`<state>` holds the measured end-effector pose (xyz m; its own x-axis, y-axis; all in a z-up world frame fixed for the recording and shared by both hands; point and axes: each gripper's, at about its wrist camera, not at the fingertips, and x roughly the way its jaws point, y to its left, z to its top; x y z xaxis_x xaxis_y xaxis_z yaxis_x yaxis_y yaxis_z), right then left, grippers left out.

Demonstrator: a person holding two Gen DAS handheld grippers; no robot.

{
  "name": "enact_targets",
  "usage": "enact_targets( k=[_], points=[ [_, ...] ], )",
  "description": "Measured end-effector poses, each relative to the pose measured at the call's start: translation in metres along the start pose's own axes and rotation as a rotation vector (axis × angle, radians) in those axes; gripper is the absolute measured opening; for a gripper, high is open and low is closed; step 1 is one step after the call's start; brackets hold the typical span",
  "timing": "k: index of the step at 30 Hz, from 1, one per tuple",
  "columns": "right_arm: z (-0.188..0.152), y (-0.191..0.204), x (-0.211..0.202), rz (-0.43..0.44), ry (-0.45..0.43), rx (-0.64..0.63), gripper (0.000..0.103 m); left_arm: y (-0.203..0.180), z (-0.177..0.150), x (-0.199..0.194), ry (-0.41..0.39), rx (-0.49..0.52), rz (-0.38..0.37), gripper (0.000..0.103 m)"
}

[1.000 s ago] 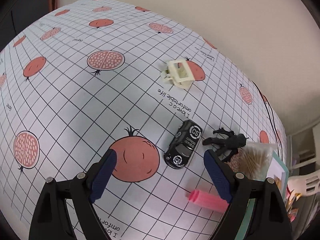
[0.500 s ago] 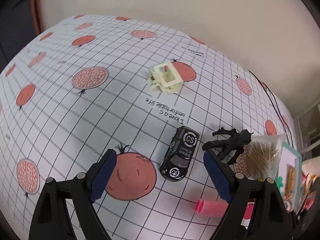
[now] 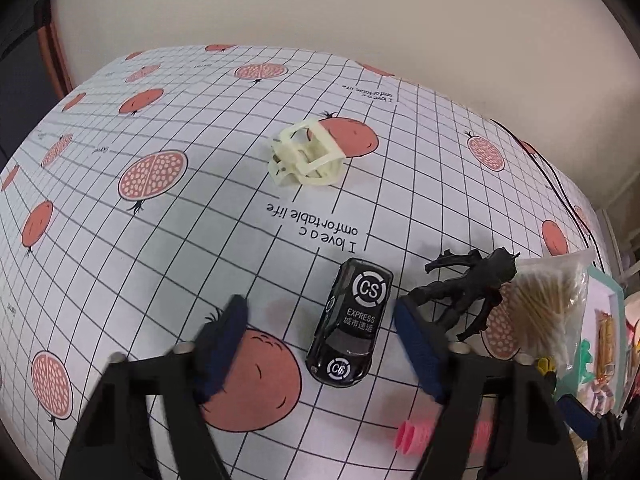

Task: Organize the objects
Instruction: 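Move both grippers back toward the pink hair roller and sunflower toy, then grasp the black toy car with the left gripper while the right grasps the pink hair roller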

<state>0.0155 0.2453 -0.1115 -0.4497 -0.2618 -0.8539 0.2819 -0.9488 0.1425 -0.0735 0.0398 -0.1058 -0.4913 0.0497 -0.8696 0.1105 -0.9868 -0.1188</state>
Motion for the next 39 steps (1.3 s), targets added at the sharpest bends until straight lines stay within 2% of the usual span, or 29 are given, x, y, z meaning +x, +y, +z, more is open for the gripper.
enact_targets(
  k=[4,7,11,14,18,27,33,39],
  points=[
    [-0.001,0.001,0.003,0.005,0.009,-0.005,0.103,-0.007,-0.002,0.004,0.018,0.026,-0.005,0.058],
    [-0.001,0.002,0.005,0.008,0.016,-0.008,0.103,-0.009,-0.003,0.005,0.021,0.028,-0.004,0.057],
    [-0.002,0.002,0.007,0.013,0.025,-0.009,0.103,-0.01,-0.003,0.005,0.023,0.035,-0.012,0.046],
    [-0.003,0.004,0.008,0.012,0.031,-0.023,0.103,-0.012,-0.003,0.005,0.027,0.043,0.011,0.036],
    [-0.005,0.006,0.012,0.009,0.043,-0.036,0.103,-0.011,-0.003,0.004,0.038,0.045,0.018,0.036],
    [-0.005,0.013,0.022,-0.026,0.063,-0.085,0.103,0.001,-0.005,0.002,0.103,-0.024,0.032,0.036],
    [-0.004,0.023,0.029,-0.044,0.068,-0.124,0.102,0.009,-0.009,0.001,0.126,-0.067,0.01,0.035],
    [-0.002,0.031,0.035,-0.059,0.065,-0.134,0.095,0.009,-0.01,0.001,0.129,-0.068,0.009,0.035]
  ],
)
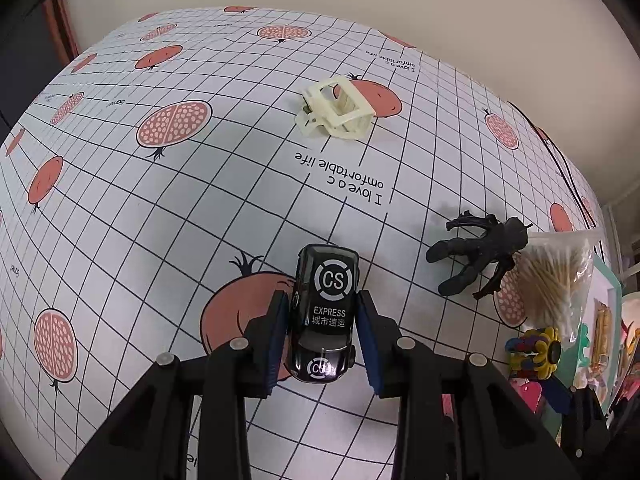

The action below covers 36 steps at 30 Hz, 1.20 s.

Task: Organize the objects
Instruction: 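Grasp the black toy car with the left gripper while the right grasps the pink hair roller, then carry the black car and pink roller over the tray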

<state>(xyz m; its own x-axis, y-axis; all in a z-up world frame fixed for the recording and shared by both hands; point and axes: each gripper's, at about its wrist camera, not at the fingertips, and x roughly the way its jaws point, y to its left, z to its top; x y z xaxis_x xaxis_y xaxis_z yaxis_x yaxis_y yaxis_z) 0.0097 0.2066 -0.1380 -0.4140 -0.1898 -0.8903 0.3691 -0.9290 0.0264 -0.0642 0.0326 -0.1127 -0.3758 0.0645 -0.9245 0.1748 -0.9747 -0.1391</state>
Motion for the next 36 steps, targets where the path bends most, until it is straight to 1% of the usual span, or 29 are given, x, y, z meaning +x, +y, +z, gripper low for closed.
enact_targets(
  k=[2,6,8,9,14,17,22,26,31,36],
  points=[
    [0.002,0.0,0.0,-0.001,-0.006,0.011,0.086,0.0,-0.001,0.0,0.002,-0.002,-0.004,0.035],
    [0.004,-0.004,-0.001,-0.001,-0.014,0.037,0.076,0.001,-0.001,0.001,0.002,-0.006,-0.012,0.035],
    [0.005,-0.005,-0.002,0.002,-0.017,0.044,0.069,0.0,-0.002,0.002,0.001,-0.003,-0.011,0.035],
    [0.005,-0.006,-0.003,0.006,-0.017,0.045,0.068,-0.001,-0.002,0.002,0.001,-0.002,-0.01,0.035],
    [0.003,-0.007,-0.006,0.034,-0.009,0.05,0.051,-0.003,-0.002,0.003,-0.002,0.006,-0.005,0.035],
    [0.002,-0.007,-0.008,0.069,0.001,0.047,0.044,-0.005,-0.002,0.003,-0.003,0.008,-0.004,0.035],
    [-0.001,-0.004,-0.012,0.1,0.018,0.028,0.039,-0.002,0.003,0.006,-0.002,0.01,-0.002,0.035],
    [-0.001,-0.005,-0.018,0.138,0.016,0.034,0.033,-0.003,0.004,0.007,0.0,0.011,-0.001,0.035],
    [-0.001,-0.002,-0.027,0.16,0.007,0.027,0.029,-0.004,0.004,0.007,0.006,0.019,0.002,0.035],
    [-0.001,-0.003,-0.035,0.178,-0.014,0.026,0.029,-0.004,0.005,0.007,0.006,0.018,0.025,0.035]
  ],
)
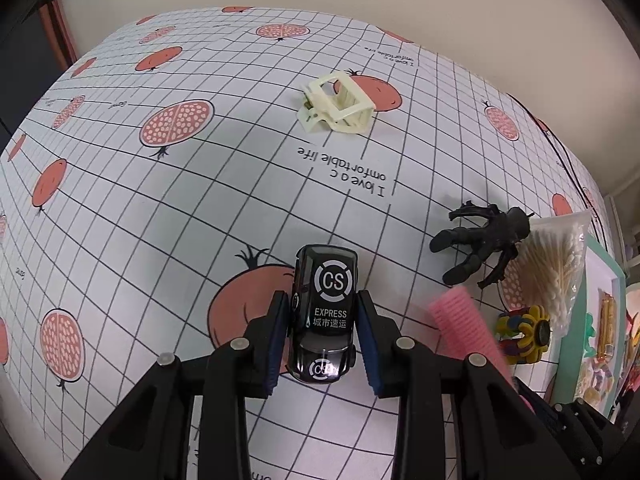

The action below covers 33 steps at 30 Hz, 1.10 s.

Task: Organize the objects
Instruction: 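Carry the black car and pink roller over the tray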

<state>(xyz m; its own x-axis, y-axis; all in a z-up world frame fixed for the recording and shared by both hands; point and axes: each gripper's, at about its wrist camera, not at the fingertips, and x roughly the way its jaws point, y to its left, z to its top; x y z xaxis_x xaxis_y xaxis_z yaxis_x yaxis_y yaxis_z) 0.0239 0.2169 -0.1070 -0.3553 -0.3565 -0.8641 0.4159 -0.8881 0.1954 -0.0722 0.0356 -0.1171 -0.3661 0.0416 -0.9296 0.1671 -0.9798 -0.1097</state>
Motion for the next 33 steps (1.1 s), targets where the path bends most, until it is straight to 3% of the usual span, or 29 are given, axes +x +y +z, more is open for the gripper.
enact_targets(
  k=[8,17,26,33],
  points=[
    [0.001,-0.005,-0.027,0.028,-0.091,0.005,0.029,0.015,0.003,-0.012,-0.048,-0.057,0.006,0.035],
    [0.003,-0.021,-0.062,0.01,-0.221,0.05,0.029,0.018,0.005,-0.049,-0.2,-0.12,-0.025,0.035],
    [-0.003,-0.052,-0.087,-0.049,-0.287,0.135,0.029,0.005,0.003,-0.076,-0.322,-0.086,-0.037,0.035],
    [-0.01,-0.083,-0.101,-0.088,-0.301,0.216,0.029,-0.019,-0.004,-0.09,-0.345,-0.044,-0.084,0.035]
  ],
)
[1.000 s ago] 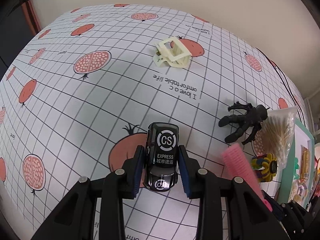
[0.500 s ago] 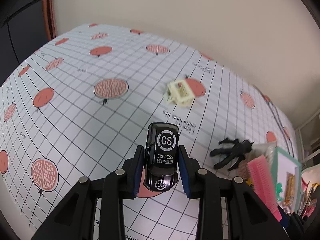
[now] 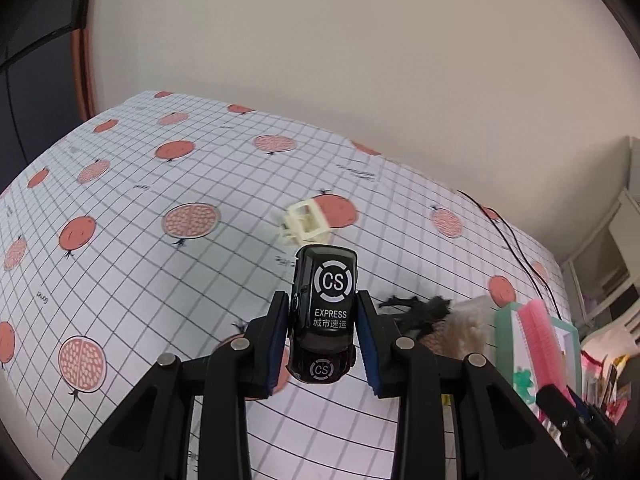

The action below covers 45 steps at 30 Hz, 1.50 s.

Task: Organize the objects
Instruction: 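Carry the black car and pink roller over the tray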

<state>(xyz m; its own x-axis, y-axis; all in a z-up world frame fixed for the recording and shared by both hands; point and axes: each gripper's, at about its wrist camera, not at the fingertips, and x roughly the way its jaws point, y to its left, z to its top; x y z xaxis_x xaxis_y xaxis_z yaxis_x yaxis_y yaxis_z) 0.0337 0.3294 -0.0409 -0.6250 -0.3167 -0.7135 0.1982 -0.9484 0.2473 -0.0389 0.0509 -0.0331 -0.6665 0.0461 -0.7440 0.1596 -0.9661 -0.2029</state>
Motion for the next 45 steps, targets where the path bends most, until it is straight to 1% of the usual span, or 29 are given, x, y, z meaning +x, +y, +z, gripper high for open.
enact_targets(
  k=[4,7,10,12,15,17,23,29,33,38,40,43,45],
  points=[
    [-0.002,-0.022,-0.005,-0.055,0.012,0.044,0.029,-0.024,-0.007,-0.006,-0.005,0.066,-0.013,0.035],
    [-0.004,-0.039,-0.008,-0.093,0.026,0.074,0.029,-0.044,-0.013,-0.014,-0.002,0.107,-0.047,0.035],
    [-0.006,-0.055,-0.013,-0.122,0.03,0.103,0.029,-0.067,-0.023,-0.021,-0.001,0.175,-0.069,0.035],
    [-0.007,-0.065,-0.016,-0.139,0.03,0.114,0.029,-0.085,-0.032,-0.027,-0.013,0.241,-0.078,0.035],
    [-0.008,-0.079,-0.021,-0.165,0.025,0.137,0.029,-0.108,-0.044,-0.035,-0.016,0.311,-0.103,0.035],
    [-0.01,-0.089,-0.025,-0.177,0.018,0.156,0.029,-0.122,-0.052,-0.038,-0.006,0.345,-0.129,0.035],
    [-0.016,-0.116,-0.038,-0.217,-0.001,0.211,0.029,-0.156,-0.073,-0.045,0.009,0.427,-0.168,0.035],
    [-0.023,-0.139,-0.045,-0.269,0.004,0.252,0.029,-0.183,-0.091,-0.05,0.009,0.481,-0.2,0.035],
    [-0.028,-0.152,-0.048,-0.29,0.014,0.28,0.029,-0.199,-0.104,-0.049,0.028,0.504,-0.218,0.035],
    [-0.032,-0.161,-0.047,-0.335,0.04,0.302,0.029,-0.216,-0.125,-0.049,0.038,0.567,-0.208,0.035],
    [-0.034,-0.163,-0.044,-0.351,0.057,0.307,0.029,-0.222,-0.133,-0.049,0.051,0.584,-0.219,0.035],
    [-0.037,-0.163,-0.04,-0.368,0.087,0.296,0.029,-0.227,-0.139,-0.047,0.085,0.584,-0.243,0.035],
    [-0.038,-0.163,-0.038,-0.371,0.101,0.295,0.029,-0.23,-0.144,-0.043,0.103,0.593,-0.24,0.035]
  ],
)
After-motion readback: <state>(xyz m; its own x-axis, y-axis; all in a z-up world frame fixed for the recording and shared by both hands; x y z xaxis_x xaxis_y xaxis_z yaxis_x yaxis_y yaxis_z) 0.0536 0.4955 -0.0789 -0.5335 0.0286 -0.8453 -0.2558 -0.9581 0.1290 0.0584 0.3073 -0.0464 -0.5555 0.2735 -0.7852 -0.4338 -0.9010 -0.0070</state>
